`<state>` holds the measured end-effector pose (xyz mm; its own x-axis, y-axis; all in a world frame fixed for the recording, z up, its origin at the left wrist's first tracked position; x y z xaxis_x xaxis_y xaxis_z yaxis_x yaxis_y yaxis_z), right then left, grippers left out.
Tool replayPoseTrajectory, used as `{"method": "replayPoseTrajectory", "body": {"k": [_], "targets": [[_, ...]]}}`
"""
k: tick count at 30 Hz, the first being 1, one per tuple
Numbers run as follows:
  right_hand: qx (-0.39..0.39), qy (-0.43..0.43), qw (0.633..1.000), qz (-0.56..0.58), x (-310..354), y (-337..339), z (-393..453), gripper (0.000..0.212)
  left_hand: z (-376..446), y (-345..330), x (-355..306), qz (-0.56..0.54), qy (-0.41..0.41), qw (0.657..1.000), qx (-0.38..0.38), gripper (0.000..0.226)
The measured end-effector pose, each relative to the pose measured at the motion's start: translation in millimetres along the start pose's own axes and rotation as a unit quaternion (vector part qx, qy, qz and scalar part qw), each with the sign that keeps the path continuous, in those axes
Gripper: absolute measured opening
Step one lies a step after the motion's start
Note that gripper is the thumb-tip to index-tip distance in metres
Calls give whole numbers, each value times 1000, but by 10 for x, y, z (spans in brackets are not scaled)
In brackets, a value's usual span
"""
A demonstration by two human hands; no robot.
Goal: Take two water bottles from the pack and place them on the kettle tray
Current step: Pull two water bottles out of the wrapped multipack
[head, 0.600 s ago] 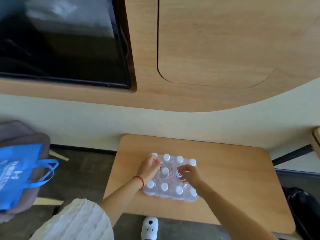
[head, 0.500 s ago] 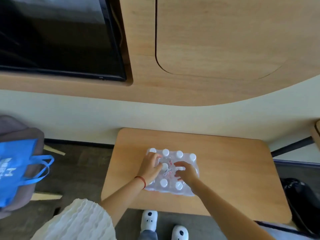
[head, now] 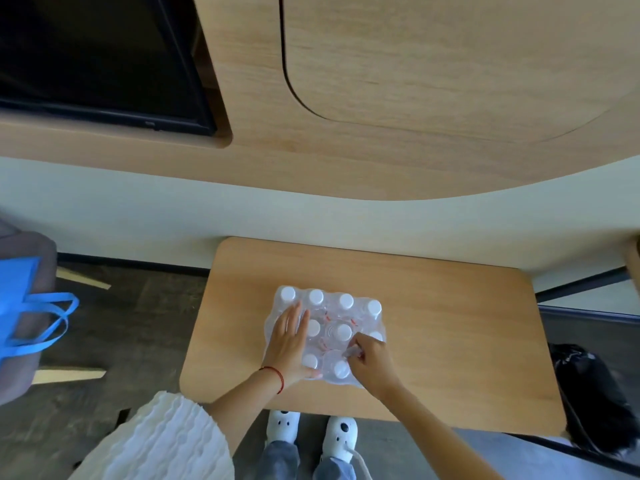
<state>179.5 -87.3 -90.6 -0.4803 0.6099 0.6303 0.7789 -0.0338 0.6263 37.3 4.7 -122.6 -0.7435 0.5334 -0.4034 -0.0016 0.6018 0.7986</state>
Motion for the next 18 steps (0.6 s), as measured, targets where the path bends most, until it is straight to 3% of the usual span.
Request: {"method": "replayPoseTrajectory", "body": {"k": [3,6,8,10,12,14,16,18], "targets": [[-6,-37,997,65,-247,178,-235,24,29,1,44,4,-11,1000,-21,117],[5,-60,997,-52,-397,221,-334,33,51,2,127,-22,-10,999,-33,126],[-67,7,976,-206,-287,273,-305,18,64,-28,159,-37,-17,999,-30,126],[-117,117,956,-242,-30,258,-200,3,67,-70,168,-50,-24,998,-27,123],[-61,157,952,-255,166,105,-1,27,60,-77,179,-68,-29,997,-35,121],[9,119,952,-283,231,-69,241,44,50,-58,197,-82,-30,995,-48,121],[55,68,949,-303,232,-224,405,49,37,-37,207,-91,-26,994,-54,123],[54,47,939,-337,208,-313,486,48,35,-28,203,-92,-22,994,-55,123]]}}
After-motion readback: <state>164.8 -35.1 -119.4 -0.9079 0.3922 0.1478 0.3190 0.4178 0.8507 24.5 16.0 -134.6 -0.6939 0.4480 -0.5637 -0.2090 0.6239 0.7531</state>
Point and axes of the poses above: each hand's wrist, its own z-axis towards the middle knuckle, its own y-axis out of the back of the hand, x = y × z, the point moved 4 cm from there along z, towards the middle knuckle, and after that the axes turned 2 degrees about -z, right-handed, at the moved point
